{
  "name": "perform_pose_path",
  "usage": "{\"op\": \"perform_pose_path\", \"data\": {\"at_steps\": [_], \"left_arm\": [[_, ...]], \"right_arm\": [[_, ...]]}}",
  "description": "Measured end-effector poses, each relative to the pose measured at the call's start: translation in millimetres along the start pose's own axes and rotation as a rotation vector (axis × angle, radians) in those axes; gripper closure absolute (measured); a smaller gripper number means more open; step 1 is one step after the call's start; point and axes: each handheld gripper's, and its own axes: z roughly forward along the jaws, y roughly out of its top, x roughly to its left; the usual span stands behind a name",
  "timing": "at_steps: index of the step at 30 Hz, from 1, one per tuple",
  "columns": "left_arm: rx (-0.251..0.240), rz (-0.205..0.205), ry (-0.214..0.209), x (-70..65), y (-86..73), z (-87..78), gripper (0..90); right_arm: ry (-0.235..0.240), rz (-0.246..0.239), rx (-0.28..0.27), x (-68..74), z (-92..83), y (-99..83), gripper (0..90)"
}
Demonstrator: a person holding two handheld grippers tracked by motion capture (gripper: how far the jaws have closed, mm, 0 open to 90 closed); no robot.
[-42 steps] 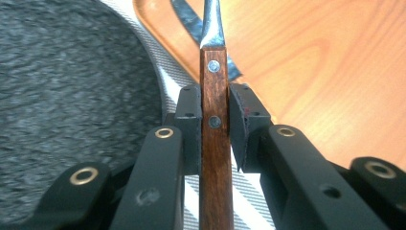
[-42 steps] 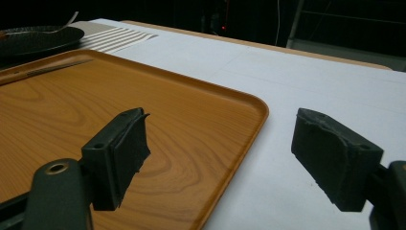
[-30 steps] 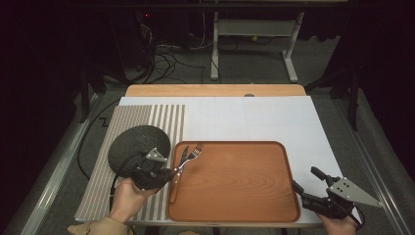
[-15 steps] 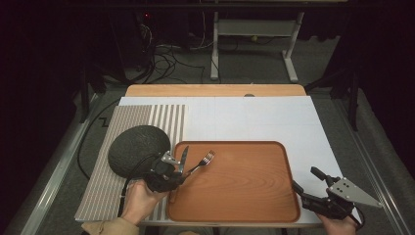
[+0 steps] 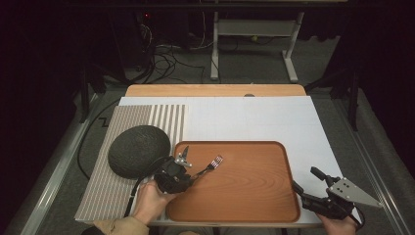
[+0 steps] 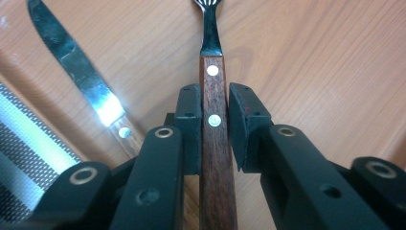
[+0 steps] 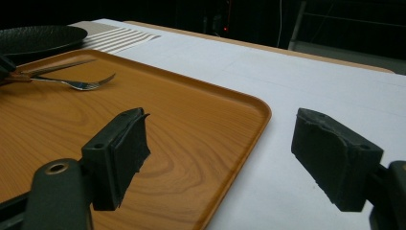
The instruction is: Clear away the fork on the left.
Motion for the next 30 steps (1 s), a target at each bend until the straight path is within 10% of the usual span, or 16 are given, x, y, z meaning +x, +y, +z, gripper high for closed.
{"op": "perform_pose_path", "data": {"at_steps": [30], "left_arm": [[0.067,0.055,-0.019,-22.1,8.9,29.7,71.4]], "right_arm": [[0.007,-0.003,0.001,0.0,0.0,-0.2,20.8]]}}
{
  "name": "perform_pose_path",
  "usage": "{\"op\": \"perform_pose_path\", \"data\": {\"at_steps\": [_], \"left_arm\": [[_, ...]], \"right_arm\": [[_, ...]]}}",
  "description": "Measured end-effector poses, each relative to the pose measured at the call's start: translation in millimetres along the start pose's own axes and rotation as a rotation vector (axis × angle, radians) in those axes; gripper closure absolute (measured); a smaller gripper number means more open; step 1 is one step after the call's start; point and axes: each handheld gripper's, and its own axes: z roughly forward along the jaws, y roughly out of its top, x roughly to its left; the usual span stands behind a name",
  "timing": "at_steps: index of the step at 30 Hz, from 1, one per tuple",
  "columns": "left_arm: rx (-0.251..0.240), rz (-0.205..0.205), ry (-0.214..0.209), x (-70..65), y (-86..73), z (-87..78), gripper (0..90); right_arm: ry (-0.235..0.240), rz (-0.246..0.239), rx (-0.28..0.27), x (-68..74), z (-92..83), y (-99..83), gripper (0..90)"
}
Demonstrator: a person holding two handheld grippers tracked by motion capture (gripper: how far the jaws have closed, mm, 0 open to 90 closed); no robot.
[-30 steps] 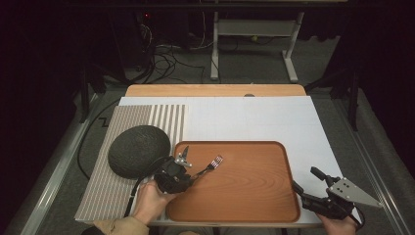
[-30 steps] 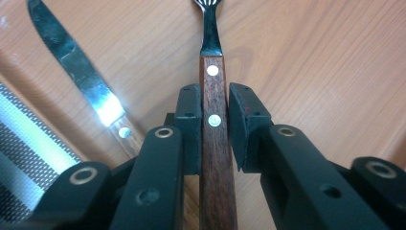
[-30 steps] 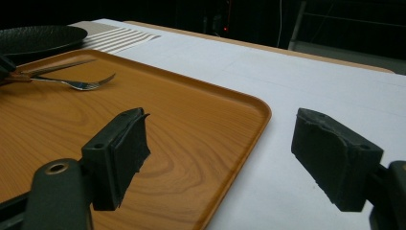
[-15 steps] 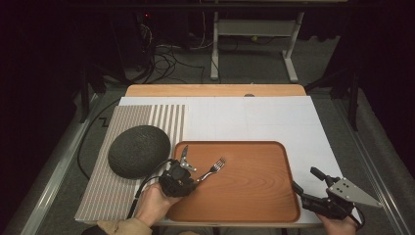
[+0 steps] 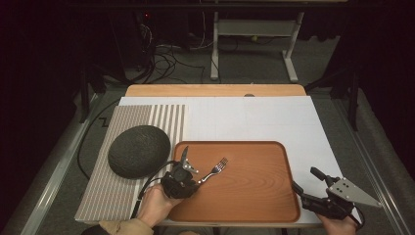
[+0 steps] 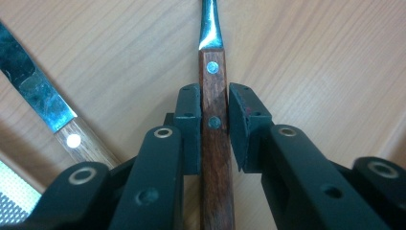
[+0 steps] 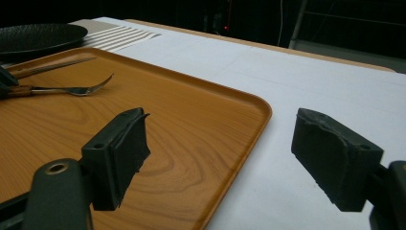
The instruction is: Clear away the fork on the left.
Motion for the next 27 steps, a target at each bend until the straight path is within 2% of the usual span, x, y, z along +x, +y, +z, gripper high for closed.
{"op": "perform_pose_path", "data": {"at_steps": [9,13,21,27], "left_arm": [[0.001,0.002,-0.015,-1.7,0.0,2.1,66.4],[0.015,0.013,-0.006,-2.9,0.1,5.7,66.3],[0.001,0.027,0.01,-2.5,-0.8,6.1,66.4],[-0.005,0.034,0.039,-0.1,-1.8,5.9,64.7]], "right_arm": [[0.0,0.003,0.002,0.2,0.0,-0.1,20.8],[-0.001,0.002,0.002,-0.1,0.1,-0.1,20.8],[-0.001,0.001,0.004,0.1,0.1,-0.2,20.8],[0.0,0.001,0.004,-0.1,0.1,-0.3,20.8]]}}
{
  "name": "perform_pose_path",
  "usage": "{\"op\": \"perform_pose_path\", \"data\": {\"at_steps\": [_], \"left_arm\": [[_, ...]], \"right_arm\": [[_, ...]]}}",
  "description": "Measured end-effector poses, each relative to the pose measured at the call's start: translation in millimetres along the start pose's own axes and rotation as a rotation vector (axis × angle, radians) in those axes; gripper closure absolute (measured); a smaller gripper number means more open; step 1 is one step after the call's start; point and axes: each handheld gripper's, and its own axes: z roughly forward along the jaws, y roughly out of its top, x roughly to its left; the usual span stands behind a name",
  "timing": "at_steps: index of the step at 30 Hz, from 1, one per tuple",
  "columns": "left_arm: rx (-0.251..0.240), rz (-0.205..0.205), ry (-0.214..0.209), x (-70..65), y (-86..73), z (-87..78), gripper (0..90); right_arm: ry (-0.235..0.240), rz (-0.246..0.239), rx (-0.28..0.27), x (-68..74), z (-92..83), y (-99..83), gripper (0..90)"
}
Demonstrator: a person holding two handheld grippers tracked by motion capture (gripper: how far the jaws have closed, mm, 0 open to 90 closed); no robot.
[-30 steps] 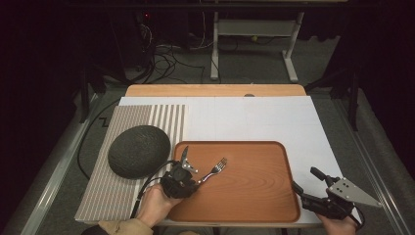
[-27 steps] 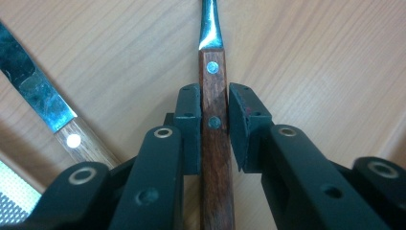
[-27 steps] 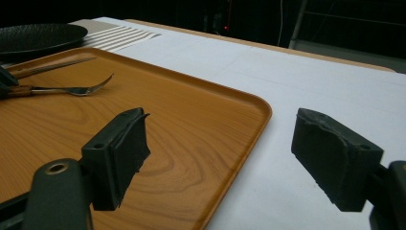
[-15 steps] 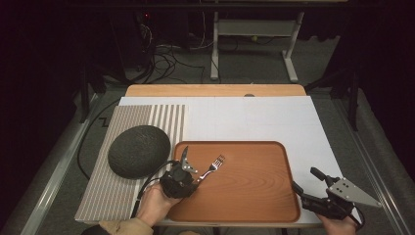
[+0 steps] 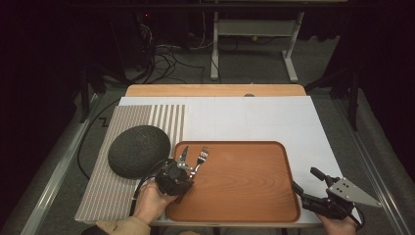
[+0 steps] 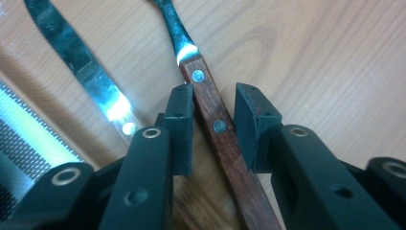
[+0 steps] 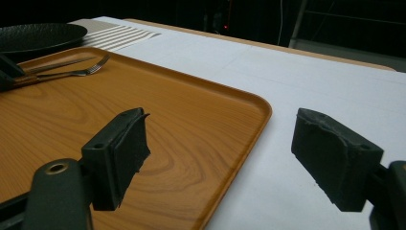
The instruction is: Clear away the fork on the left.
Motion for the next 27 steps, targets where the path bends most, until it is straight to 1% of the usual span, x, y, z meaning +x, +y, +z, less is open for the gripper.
{"op": "perform_pose_path", "data": {"at_steps": [5,15,18,27], "left_arm": [[-0.003,-0.006,0.014,3.3,-1.2,-0.6,64.0],[-0.009,-0.031,0.035,11.8,-5.4,-3.5,64.1],[-0.012,-0.039,0.038,13.5,-6.4,-4.5,64.1],[-0.019,-0.048,0.04,16.9,-9.4,-7.9,64.1]], "right_arm": [[0.0,0.001,0.0,0.0,-0.1,-0.1,20.8],[0.001,0.001,0.001,-0.1,-0.1,-0.1,20.8],[0.0,0.001,0.001,-0.1,-0.2,-0.1,20.8],[0.001,0.001,0.0,0.0,-0.4,-0.1,20.8]]}}
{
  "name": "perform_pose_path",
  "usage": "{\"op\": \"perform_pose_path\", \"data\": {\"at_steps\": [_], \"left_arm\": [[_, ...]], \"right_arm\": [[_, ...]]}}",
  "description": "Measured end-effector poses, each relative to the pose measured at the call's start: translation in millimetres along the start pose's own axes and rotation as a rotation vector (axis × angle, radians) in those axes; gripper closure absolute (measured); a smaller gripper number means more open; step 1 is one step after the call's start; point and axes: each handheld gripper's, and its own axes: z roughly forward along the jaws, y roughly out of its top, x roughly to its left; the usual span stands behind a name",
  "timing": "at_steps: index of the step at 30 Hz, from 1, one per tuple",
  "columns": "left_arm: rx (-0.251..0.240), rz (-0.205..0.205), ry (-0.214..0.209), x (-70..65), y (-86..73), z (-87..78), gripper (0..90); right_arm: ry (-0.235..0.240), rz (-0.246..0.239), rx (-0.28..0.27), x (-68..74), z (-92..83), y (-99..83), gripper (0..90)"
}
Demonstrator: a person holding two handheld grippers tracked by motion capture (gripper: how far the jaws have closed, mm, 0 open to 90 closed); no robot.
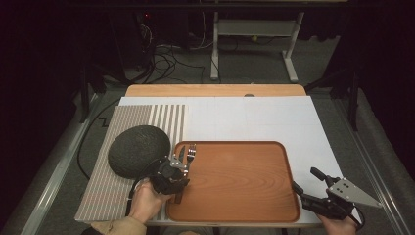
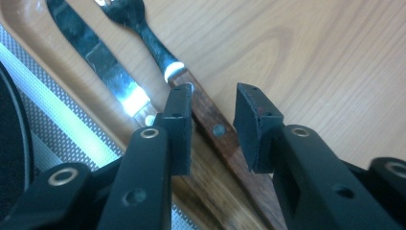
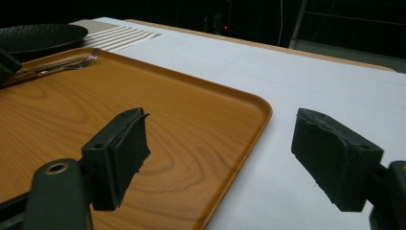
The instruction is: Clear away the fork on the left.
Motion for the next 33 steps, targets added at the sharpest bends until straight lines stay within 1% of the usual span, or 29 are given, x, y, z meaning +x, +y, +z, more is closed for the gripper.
{"op": "perform_pose_path", "data": {"at_steps": [5,6,7,12,13,14,17,19,22,25,26,27,30,33], "left_arm": [[-0.004,-0.004,0.009,1.9,-2.1,-2.2,63.9],[-0.006,-0.005,0.011,2.1,-2.5,-2.5,63.0],[-0.006,-0.005,0.012,2.2,-2.7,-2.6,56.3],[-0.014,-0.001,0.009,2.3,-2.9,-3.1,56.1],[-0.023,0.0,0.005,2.3,-3.0,-3.9,54.9],[-0.036,0.0,0.0,2.6,-3.1,-5.1,50.7],[-0.069,-0.006,-0.01,4.4,-4.4,-10.3,50.4],[-0.092,-0.013,-0.017,6.5,-6.0,-14.6,45.8],[-0.129,-0.03,-0.022,10.1,-8.7,-21.2,45.7],[-0.152,-0.029,-0.003,12.7,-12.1,-28.1,45.4],[-0.166,-0.031,0.003,13.5,-13.6,-30.3,41.7],[-0.181,-0.032,0.007,14.8,-15.7,-33.4,40.6],[-0.225,-0.042,0.002,18.7,-21.9,-38.7,40.6],[-0.264,-0.057,0.016,23.2,-30.6,-42.9,40.5]], "right_arm": [[0.0,0.0,-0.001,0.3,-0.1,0.0,20.8],[0.0,0.0,0.0,0.2,-0.2,0.0,20.8],[0.0,0.0,-0.001,0.3,-0.1,0.0,20.8],[0.0,0.001,-0.001,0.3,-0.1,0.0,20.8],[0.0,0.001,-0.001,0.2,-0.1,0.0,20.8],[-0.001,0.001,-0.001,0.3,-0.2,0.1,20.8],[-0.001,0.002,-0.001,0.3,-0.3,0.1,20.8],[-0.001,0.002,-0.002,0.3,-0.4,0.1,20.8],[-0.001,0.001,-0.004,-0.1,-0.4,0.0,20.8],[-0.002,0.001,-0.003,0.1,-0.5,0.0,20.8],[-0.002,0.001,-0.003,0.0,-0.5,0.0,20.8],[-0.003,0.001,-0.003,-0.1,-0.4,0.0,20.8],[-0.004,0.002,-0.002,-0.2,-0.5,0.0,20.8],[-0.005,0.006,-0.004,-0.4,-0.6,0.0,20.8]]}}
